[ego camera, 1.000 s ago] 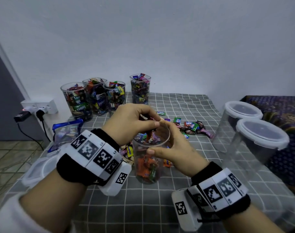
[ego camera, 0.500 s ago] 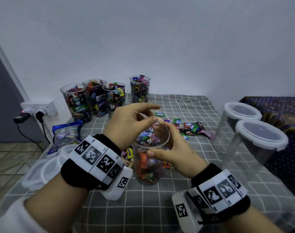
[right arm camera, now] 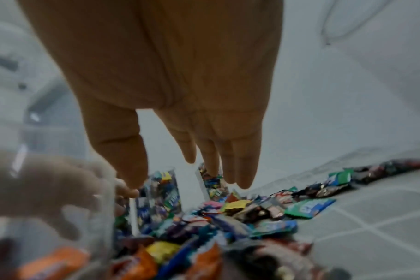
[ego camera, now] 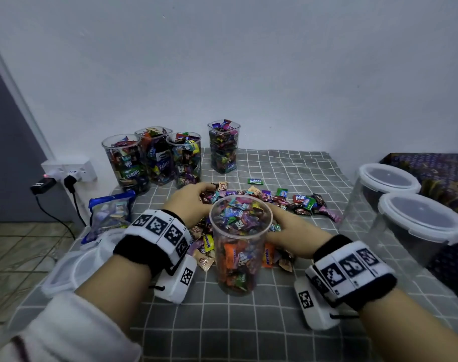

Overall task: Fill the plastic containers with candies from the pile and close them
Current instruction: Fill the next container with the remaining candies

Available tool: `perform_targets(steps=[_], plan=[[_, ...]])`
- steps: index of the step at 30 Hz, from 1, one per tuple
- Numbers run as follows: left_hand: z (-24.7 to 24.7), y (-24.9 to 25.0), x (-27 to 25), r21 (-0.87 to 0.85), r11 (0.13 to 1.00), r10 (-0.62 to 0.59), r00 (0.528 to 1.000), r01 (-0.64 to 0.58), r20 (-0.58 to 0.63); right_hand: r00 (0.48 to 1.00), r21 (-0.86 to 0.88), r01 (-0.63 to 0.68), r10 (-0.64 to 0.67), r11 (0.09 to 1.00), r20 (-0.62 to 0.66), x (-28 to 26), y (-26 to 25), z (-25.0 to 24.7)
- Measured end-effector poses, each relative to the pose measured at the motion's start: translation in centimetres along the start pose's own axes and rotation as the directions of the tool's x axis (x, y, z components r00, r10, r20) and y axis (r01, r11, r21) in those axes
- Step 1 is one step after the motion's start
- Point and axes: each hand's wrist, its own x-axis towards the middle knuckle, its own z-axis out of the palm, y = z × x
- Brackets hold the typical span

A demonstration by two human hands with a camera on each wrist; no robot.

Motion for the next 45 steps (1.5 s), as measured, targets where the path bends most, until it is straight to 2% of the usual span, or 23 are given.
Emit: perform_targets(steps=[2, 4, 8, 11, 16, 18, 22, 25, 30, 37, 42, 45], plan=[[1.1, -0.6, 1.3, 0.094, 0.995, -0.036, 0.983, 0.019, 0.181, 1.0, -0.11, -0.017, 0.018, 0.994, 0.009, 1.9, 1.0, 0.3], [2.2, -1.0, 2.5, 0.215, 0.977, -0.072, 0.964, 0.016, 0.256, 0.999, -0.217, -0.039, 0.047, 0.975, 0.029, 3.7, 1.6, 0.6], [2.9, -1.0, 3.0, 0.381, 0.924, -0.09, 0.957, -0.023, 0.277, 0.986, -0.471, -0.087, 0.143, 0.878, 0.086, 6.0, 2.0, 1.0], [3.3, -1.2, 3.4, 0.401, 0.915, -0.09, 0.957, -0.03, 0.277, 0.977, -0.513, -0.093, 0.177, 0.853, 0.117, 6.6, 2.1, 1.4], [4.2, -1.5, 3.9, 0.372, 0.919, -0.008, 0.94, -0.127, 0.342, 0.979, -0.509, -0.062, 0.15, 0.859, 0.135, 7.4, 2.1, 2.1], [4.5, -1.6, 3.8, 0.386, 0.904, 0.041, 0.938, -0.181, 0.344, 0.979, -0.53, -0.037, 0.138, 0.847, 0.152, 7.9, 2.6, 2.2], [4.5, -1.5, 3.8, 0.448, 0.863, 0.077, 0.937, -0.234, 0.341, 0.969, -0.592, 0.029, 0.123, 0.806, 0.215, 6.0, 0.1, 1.3], [4.4, -1.1, 3.5, 0.461, 0.856, 0.08, 0.939, -0.237, 0.335, 0.985, -0.618, 0.066, 0.048, 0.784, 0.165, 5.3, -1.2, 1.1], [4.2, -0.8, 3.4, 0.498, 0.83, 0.104, 0.947, -0.25, 0.303, 0.989, -0.625, 0.036, 0.061, 0.78, 0.133, 5.1, -2.1, 1.5], [4.1, -0.7, 3.3, 0.5, 0.841, 0.131, 0.975, -0.206, 0.181, 0.998, -0.597, 0.0, 0.041, 0.802, 0.056, 5.1, -1.9, 1.4], [3.9, -0.5, 3.0, 0.405, 0.908, 0.056, 0.988, -0.111, 0.145, 0.999, -0.611, 0.025, 0.003, 0.791, 0.044, 4.8, -2.3, 1.2], [3.8, -0.5, 2.8, 0.367, 0.925, 0.051, 0.99, -0.095, 0.13, 1.0, -0.599, 0.005, 0.01, 0.801, 0.023, 4.8, -2.2, 1.1]])
